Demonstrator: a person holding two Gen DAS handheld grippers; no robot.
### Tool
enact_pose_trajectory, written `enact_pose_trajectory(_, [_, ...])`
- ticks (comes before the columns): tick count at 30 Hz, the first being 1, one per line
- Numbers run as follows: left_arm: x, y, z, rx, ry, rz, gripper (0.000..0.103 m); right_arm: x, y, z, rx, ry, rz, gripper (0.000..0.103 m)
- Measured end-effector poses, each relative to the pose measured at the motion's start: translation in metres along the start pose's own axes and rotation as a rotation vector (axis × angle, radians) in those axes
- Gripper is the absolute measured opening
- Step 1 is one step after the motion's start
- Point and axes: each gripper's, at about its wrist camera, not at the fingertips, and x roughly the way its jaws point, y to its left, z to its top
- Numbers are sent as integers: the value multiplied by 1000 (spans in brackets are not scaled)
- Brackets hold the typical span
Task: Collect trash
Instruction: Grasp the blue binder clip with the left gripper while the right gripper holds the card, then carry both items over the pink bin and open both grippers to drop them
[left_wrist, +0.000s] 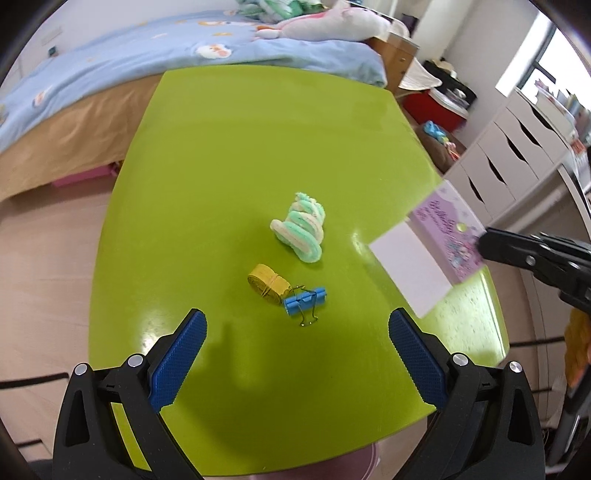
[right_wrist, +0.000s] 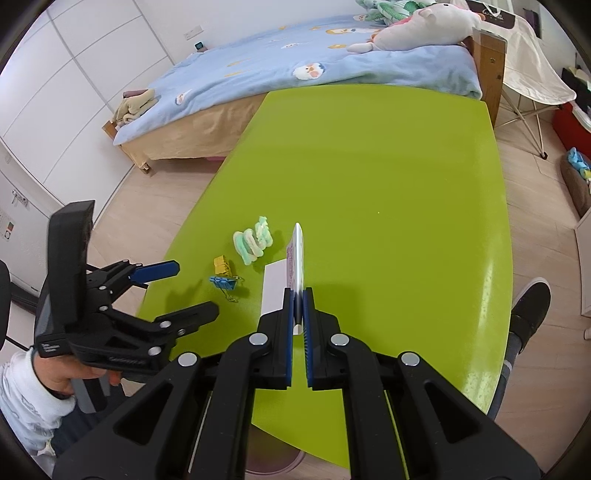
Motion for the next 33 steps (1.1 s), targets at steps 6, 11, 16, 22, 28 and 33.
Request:
enact_pose_trajectory(6, [14,2,5,-71,-4,11,70,-2,-4,-3,6,0,-1,4])
enact_pose_trajectory(11, [20,1,2,-80,12,-3,34,-2,-4,-4,10,-2,-5,4])
enact_pose_trajectory(16, [16,2,0,-65,8,-19,26,-2,-4,-5,10,-3,-4,4])
enact_pose_trajectory(22, [2,3,-5,-29,-1,-40,26,-2,-4,-6,8,-10,-4,4])
enact_pose_trajectory(28, [-19,0,-7,25,-17,-57,26,-7,2,-9,-4,-24,-12,4])
enact_pose_trajectory(33, [-40,-4,-9,77,-35,-67,26,-18,10,-14,-12,-46,-10,4])
